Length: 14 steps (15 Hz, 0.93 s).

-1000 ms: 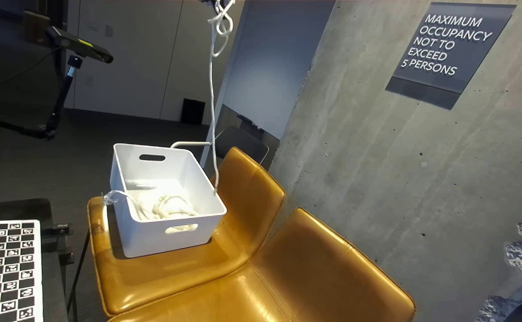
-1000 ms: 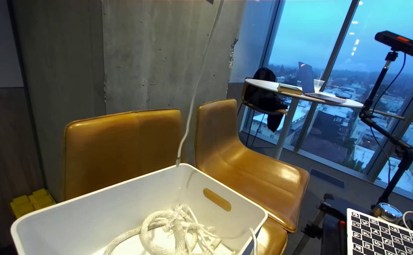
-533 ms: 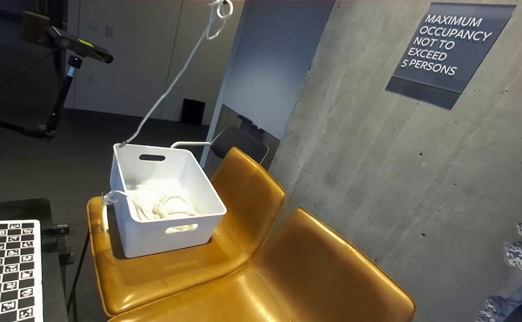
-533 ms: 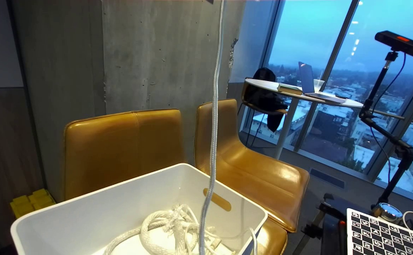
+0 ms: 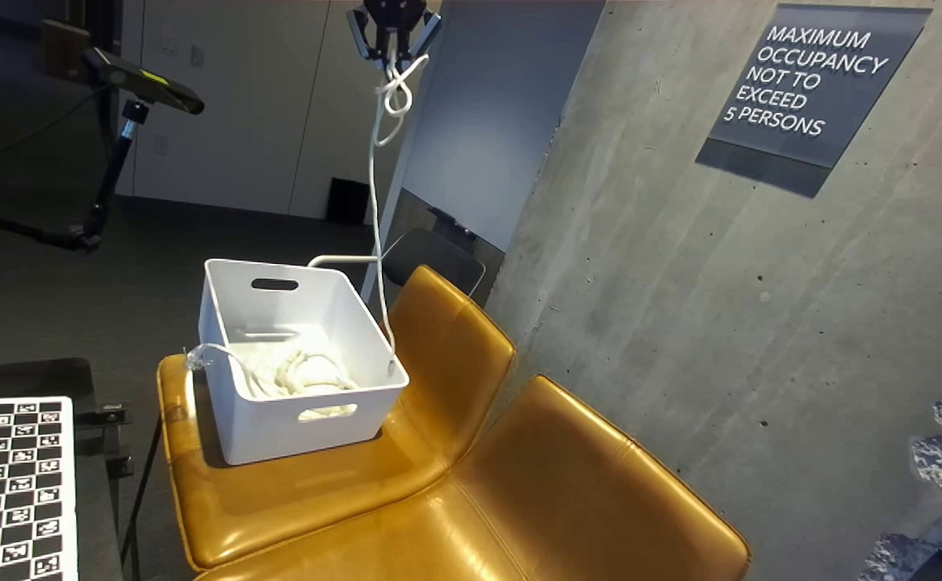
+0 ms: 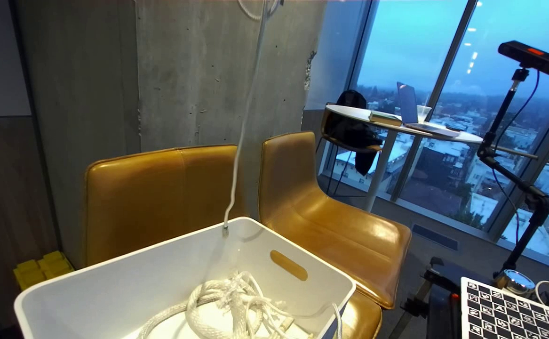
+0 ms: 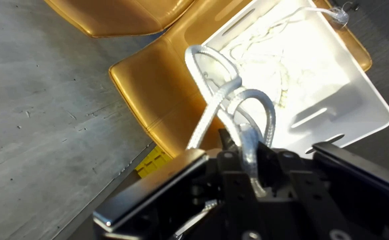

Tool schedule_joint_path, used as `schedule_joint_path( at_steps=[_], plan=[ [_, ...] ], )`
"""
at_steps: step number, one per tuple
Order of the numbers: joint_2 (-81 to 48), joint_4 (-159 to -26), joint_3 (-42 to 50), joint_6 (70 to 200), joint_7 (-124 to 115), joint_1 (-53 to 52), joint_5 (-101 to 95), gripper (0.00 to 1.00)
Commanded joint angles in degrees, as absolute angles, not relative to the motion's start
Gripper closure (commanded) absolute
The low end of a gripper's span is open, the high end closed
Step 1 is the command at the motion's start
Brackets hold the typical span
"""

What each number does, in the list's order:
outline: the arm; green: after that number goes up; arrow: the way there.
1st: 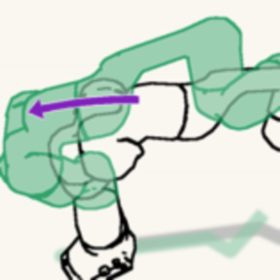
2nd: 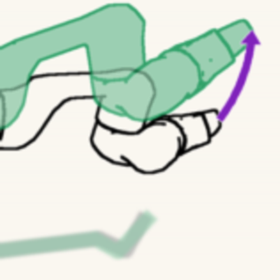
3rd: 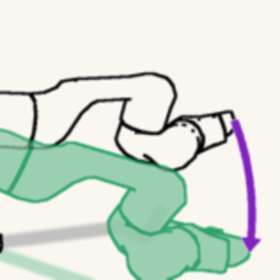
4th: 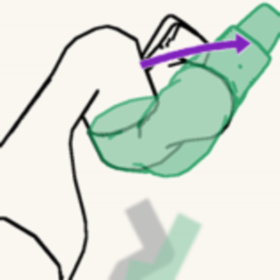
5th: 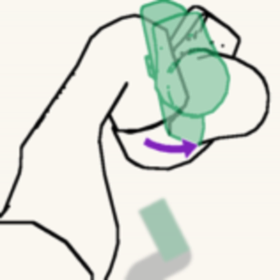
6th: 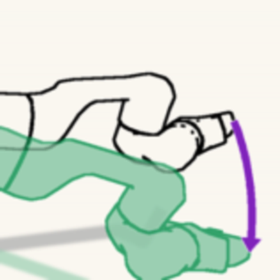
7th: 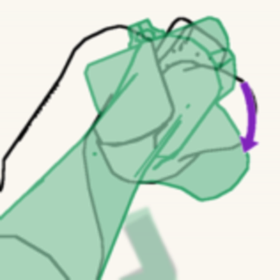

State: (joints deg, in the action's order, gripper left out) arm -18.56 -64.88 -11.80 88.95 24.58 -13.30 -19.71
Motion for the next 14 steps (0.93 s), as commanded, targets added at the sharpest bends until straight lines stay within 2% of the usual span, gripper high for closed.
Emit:
schedule_joint_path(
  at_steps=[1,4,5,6,14],
  plan=[
    [-20.1,-66.0,-11.6,88.7,23.9,-13.2,-19.5,0.98],
    [-20.9,-68.4,-11.6,89.4,24.0,-12.8,-18.9,0.98],
    [-20.8,-69.4,-11.7,89.8,23.9,-12.6,-18.6,0.65],
    [-20.5,-70.6,-11.9,90.5,24.1,-12.5,-18.2,0.64],
    [-16.7,-81.8,-12.7,94.9,23.4,-12.6,-17.2,0.07]
  ],
)
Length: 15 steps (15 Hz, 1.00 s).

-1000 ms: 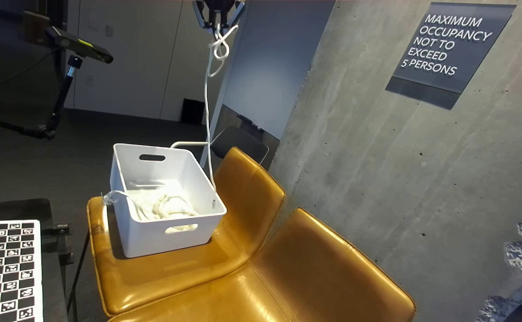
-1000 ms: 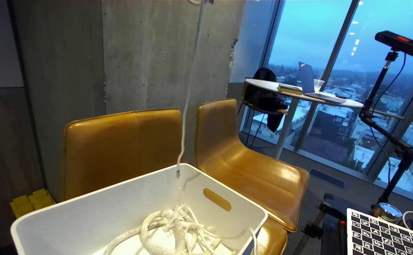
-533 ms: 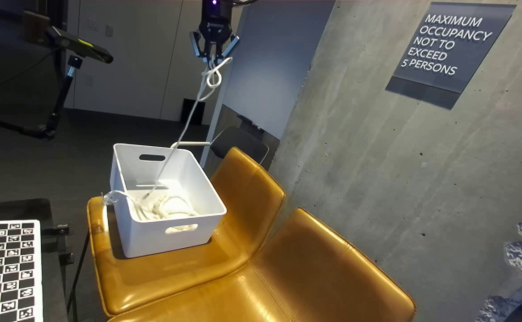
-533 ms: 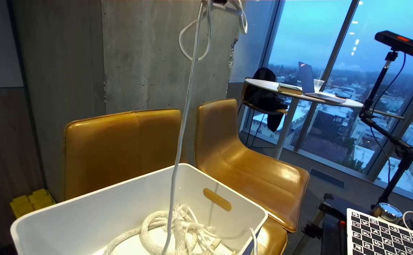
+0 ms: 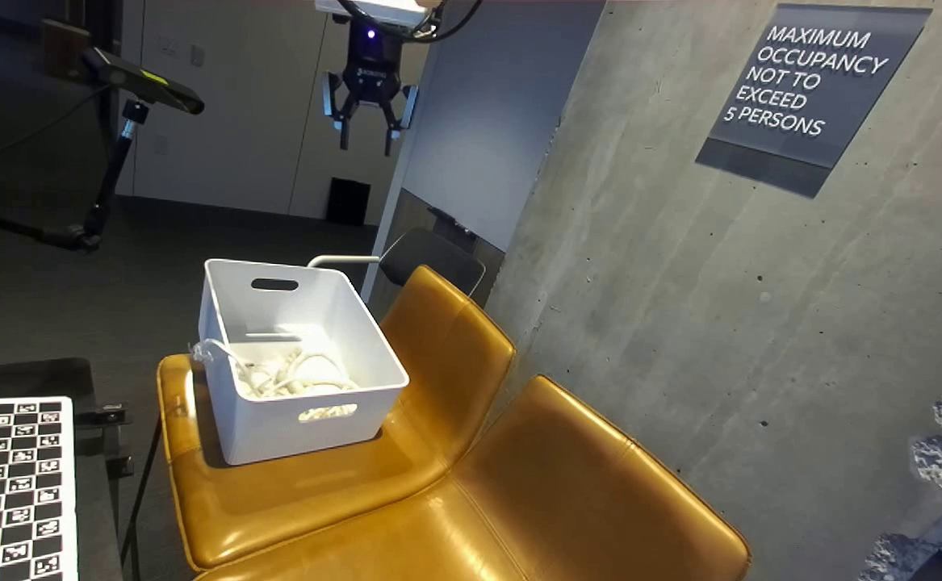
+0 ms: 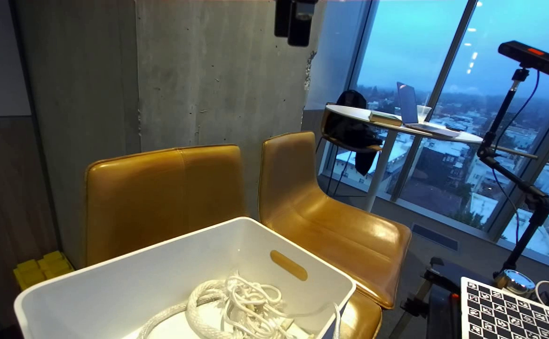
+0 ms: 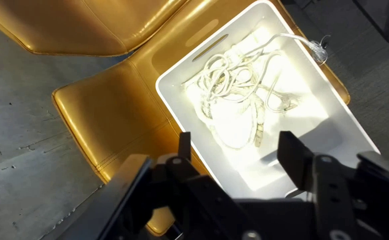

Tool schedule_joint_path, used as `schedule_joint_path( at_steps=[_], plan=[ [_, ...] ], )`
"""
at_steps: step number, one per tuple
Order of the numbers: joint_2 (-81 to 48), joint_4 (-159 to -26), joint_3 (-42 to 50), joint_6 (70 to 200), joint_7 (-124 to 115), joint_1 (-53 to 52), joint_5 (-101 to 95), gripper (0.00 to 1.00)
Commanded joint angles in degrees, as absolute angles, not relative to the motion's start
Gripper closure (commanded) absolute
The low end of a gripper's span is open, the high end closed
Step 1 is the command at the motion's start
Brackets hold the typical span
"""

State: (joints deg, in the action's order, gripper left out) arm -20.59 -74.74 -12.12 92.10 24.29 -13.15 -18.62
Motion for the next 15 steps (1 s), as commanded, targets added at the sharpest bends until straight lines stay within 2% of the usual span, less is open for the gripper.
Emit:
schedule_joint_path(
  at_steps=[1,9,15],
  plan=[
    [-15.4,-84.7,-12.8,95.9,23.6,-12.5,-16.7,0.01],
    [-7.3,-110.0,-12.8,104.1,28.3,-11.8,-13.3,0.00],
    [-9.0,-120.9,-12.7,111.8,35.6,-11.6,-17.3,0.00]
  ],
)
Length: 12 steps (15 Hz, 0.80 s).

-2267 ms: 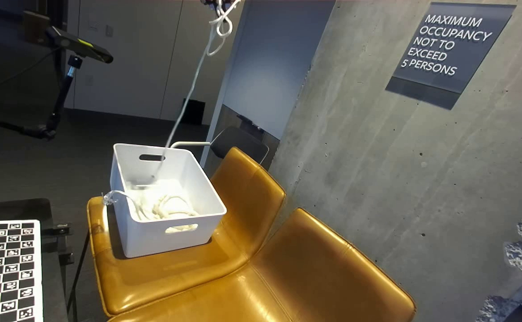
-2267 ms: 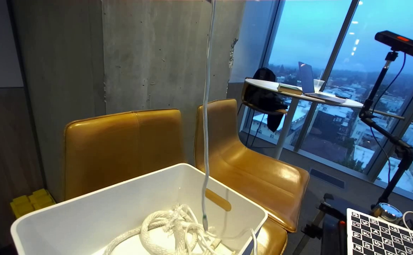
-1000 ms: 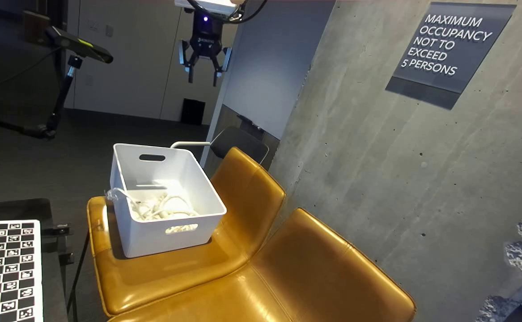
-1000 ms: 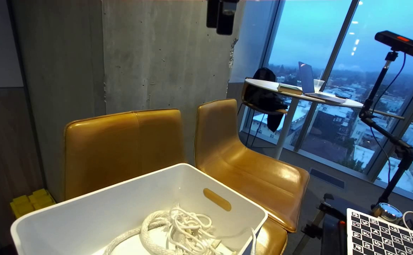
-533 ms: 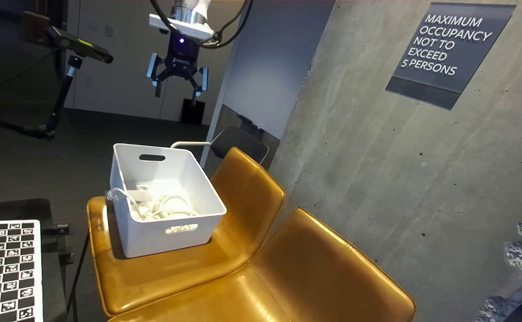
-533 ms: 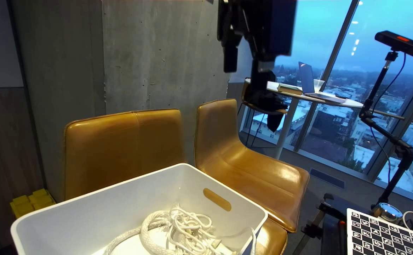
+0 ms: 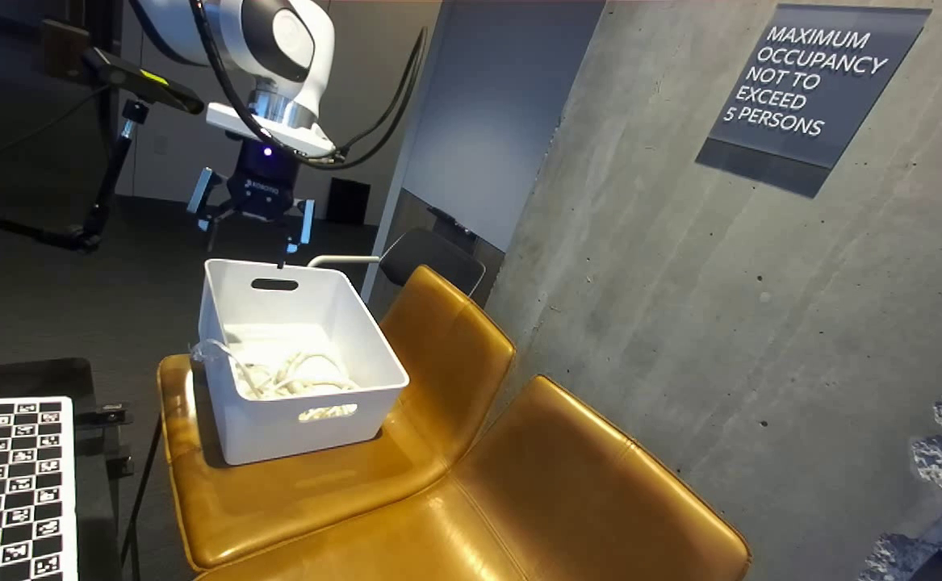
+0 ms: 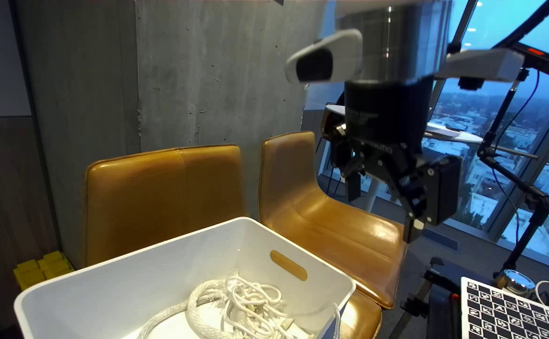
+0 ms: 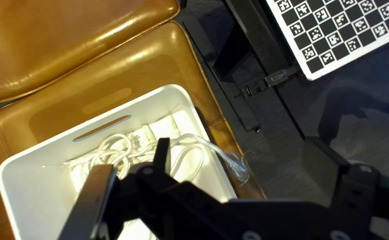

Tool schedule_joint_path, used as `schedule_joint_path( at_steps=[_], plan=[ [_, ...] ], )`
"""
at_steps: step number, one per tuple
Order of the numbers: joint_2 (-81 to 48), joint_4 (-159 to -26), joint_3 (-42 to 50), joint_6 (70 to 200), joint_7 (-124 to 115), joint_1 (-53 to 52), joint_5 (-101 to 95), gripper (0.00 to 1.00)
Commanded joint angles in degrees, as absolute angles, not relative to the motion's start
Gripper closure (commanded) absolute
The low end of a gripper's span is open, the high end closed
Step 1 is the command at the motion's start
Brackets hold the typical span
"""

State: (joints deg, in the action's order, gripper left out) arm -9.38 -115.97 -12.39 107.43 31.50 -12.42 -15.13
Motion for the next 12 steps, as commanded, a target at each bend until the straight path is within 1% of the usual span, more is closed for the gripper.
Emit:
schedule_joint_path(
  at_steps=[1,5,9,12],
  plan=[
    [-9.6,-122.4,-12.8,113.7,37.2,-11.7,-18.5,0.00],
    [-12.0,-128.7,-12.8,124.1,41.4,-12.1,-25.5,0.00],
    [-13.4,-136.2,-12.1,138.5,38.2,-13.2,-37.1,0.00],
    [-15.1,-138.3,-11.8,146.1,34.6,-13.8,-46.4,0.00]
  ],
)
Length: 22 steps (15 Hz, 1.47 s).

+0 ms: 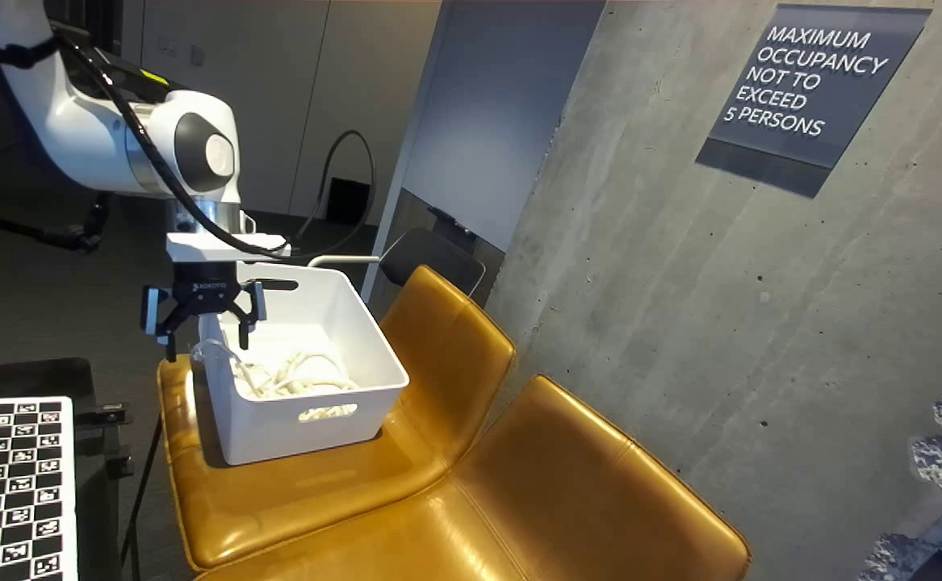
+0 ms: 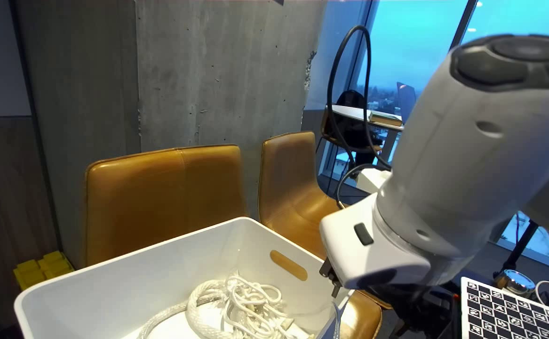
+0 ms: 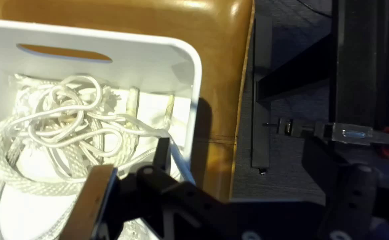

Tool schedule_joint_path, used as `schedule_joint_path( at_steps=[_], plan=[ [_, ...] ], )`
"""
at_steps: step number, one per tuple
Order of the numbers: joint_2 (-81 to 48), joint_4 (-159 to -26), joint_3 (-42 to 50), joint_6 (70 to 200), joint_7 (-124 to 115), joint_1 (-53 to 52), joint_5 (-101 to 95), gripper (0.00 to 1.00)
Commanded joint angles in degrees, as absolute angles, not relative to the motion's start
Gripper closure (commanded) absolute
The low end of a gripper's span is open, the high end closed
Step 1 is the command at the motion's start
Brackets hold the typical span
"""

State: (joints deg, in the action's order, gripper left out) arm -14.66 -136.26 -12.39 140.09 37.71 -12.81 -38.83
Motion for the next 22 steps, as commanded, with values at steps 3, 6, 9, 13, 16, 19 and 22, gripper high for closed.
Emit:
schedule_joint_path(
  at_steps=[3,6,9,13,16,19,22],
  plan=[
    [-17.1,-138.5,-11.7,149.7,30.0,-14.2,-54.2,0.01],
    [-18.8,-138.3,-11.6,151.1,25.7,-14.2,-61.2,0.20],
    [-19.8,-137.6,-11.8,151.3,22.0,-14.1,-66.5,0.35],
    [-19.9,-137.2,-12.3,150.9,19.3,-13.9,-70.0,0.36],
    [-18.9,-137.5,-12.5,150.4,19.5,-13.4,-70.5,0.21],
    [-17.6,-137.7,-12.6,150.3,20.3,-13.0,-69.5,0.02],
    [-16.5,-137.5,-12.7,150.3,20.7,-12.8,-69.0,0.00]
  ],
)
